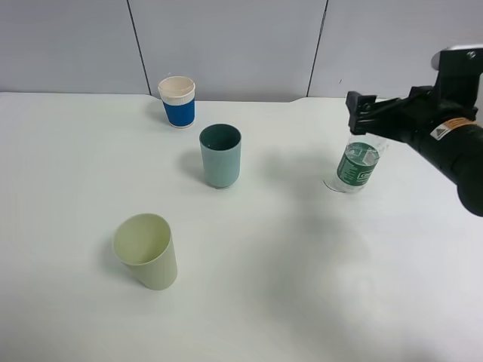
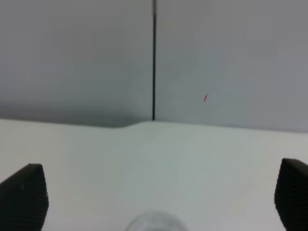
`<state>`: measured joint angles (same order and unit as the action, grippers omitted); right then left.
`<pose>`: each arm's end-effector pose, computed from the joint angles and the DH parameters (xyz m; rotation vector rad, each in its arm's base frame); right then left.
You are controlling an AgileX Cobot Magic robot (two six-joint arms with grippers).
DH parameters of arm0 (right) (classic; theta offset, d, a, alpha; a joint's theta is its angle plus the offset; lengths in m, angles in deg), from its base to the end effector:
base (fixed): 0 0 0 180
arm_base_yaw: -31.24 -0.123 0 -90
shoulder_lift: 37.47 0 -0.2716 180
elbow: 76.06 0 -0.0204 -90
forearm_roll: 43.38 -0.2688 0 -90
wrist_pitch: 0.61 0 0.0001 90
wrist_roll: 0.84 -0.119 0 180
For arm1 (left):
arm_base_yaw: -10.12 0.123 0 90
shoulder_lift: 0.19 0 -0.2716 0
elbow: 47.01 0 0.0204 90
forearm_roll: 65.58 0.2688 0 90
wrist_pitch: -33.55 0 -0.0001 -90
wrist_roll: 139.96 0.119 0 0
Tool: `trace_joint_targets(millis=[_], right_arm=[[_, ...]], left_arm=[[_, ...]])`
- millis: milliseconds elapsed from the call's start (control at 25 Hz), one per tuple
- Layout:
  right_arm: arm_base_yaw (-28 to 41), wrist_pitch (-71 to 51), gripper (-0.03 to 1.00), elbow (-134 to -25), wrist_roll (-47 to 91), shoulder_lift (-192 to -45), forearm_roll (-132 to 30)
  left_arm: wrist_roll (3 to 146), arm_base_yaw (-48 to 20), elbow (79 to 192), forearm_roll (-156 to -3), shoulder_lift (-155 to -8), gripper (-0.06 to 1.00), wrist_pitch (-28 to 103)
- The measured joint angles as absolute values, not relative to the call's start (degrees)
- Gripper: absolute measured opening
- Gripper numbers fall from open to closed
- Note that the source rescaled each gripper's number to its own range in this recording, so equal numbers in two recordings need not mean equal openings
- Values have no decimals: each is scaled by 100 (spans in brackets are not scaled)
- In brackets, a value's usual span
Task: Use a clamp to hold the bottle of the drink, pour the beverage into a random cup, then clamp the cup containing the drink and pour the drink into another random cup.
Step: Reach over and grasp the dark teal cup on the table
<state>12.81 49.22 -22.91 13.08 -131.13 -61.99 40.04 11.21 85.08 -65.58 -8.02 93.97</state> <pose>0.2897 0.0660 0.1631 -0.1184 1.7106 0.0053 0.0484 0.0009 0.2756 -0.0193 2.0273 0.0120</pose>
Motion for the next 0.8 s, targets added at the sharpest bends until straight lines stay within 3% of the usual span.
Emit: trace_joint_targets(millis=[560, 800], right_arm=[[1297, 4137, 94, -2305, 3391, -10311, -7191], [1797, 3553, 94, -2305, 4383, -9645, -7909]], left_arm=[[4004, 1121, 8508, -6558, -802, 100, 9397], [4004, 1121, 8508, -6558, -802, 100, 9397]])
